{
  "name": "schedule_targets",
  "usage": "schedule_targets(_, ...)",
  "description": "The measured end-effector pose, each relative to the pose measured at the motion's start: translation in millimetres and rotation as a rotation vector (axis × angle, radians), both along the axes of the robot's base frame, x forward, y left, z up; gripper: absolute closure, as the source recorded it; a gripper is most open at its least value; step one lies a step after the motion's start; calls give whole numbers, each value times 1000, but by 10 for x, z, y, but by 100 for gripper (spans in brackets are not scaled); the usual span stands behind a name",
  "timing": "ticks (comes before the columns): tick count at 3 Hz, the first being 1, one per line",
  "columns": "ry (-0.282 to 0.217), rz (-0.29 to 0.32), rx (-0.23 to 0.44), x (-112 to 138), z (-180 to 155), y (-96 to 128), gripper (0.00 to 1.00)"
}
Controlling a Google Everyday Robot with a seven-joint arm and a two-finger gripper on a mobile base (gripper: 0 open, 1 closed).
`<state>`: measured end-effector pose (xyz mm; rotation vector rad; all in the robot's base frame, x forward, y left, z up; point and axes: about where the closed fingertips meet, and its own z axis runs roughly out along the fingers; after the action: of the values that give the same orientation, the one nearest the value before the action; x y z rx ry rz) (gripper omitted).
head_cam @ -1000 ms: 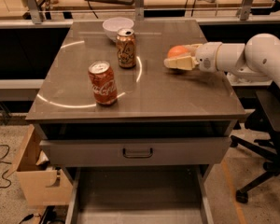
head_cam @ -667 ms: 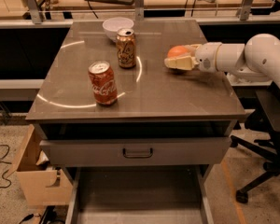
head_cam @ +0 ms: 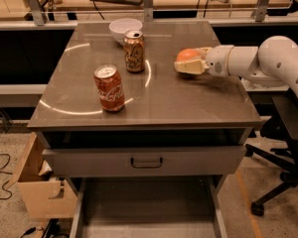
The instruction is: Place orange into middle drawer
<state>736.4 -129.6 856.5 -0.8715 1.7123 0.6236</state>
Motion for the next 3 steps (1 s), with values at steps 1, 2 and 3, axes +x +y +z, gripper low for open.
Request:
schedule_targets(1,10,7,-15,15,48,23,100)
schedule_targets(2,4,47,-85,-51,386,55,100)
schedule_targets(3,15,95,-182,-368,778,65,100)
